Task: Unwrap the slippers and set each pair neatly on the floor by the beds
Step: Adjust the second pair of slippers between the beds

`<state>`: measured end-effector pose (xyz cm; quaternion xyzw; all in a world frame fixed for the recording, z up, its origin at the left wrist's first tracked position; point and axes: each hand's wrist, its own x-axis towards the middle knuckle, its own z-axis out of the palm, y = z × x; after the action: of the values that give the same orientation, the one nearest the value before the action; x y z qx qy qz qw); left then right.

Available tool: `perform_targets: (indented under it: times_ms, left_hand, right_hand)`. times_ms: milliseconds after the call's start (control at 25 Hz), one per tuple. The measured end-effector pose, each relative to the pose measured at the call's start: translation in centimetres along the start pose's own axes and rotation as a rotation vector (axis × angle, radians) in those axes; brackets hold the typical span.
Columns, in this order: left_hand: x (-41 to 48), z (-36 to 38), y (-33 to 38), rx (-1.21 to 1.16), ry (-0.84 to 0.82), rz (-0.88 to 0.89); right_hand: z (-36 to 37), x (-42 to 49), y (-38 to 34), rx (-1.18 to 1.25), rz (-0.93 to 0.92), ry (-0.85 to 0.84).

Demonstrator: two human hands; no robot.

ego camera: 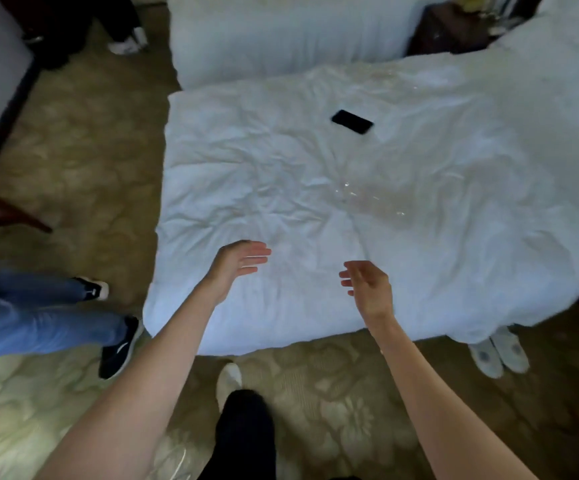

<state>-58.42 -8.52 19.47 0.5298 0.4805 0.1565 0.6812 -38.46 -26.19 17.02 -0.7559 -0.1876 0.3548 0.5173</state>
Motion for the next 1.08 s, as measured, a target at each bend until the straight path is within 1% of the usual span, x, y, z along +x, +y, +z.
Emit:
perform_targets:
  times_ms: [240,400,440,560,640,720,800,920,1080]
  left_hand:
    - [7.0,-18.5,2.8,-0.071,0.028,-0.046]
    - [9.4,-26.9,5.1,-0.070,0.024,-0.072]
    - [9.7,-28.5,5.7,-0.071,0.030,-0.081]
    - [10.6,-31.6,7.4,-0.047,0.079,0.011]
    - [10.5,-33.3,8.5,-0.094,0.179,-0.010]
    - [11.5,-34.7,9.4,-0.100,0.269,0.028]
    - [13.0,-36.2,10.4,-0.131,0.288,0.003]
    - [17.3,-38.7,12.1,-0.202,0.250,0.009]
    - [26.2,-44.1,15.3,-0.302,0.221,0.018]
  right_hand:
    - [19.0,3.0,-5.3,-0.022,0.070,-0.046]
    - [27.7,3.7,-8.2,-0.009,0.090,-0.093]
    - [29.3,4.1,-8.8,0.014,0.102,-0.089]
    - [33.2,6.1,-10.5,0.061,0.089,-0.096]
    - [35.8,7.6,-11.5,0.088,0.094,-0.133]
    - [38.3,8.7,-12.8,0.123,0.061,-0.140]
    - [40.4,9.6,-14.2,0.135,0.066,-0.146]
    - [43.0,11.7,-15.9,0.124,0.049,-0.104]
    - [48.6,17.0,-18.5,0.114,0.065,0.021]
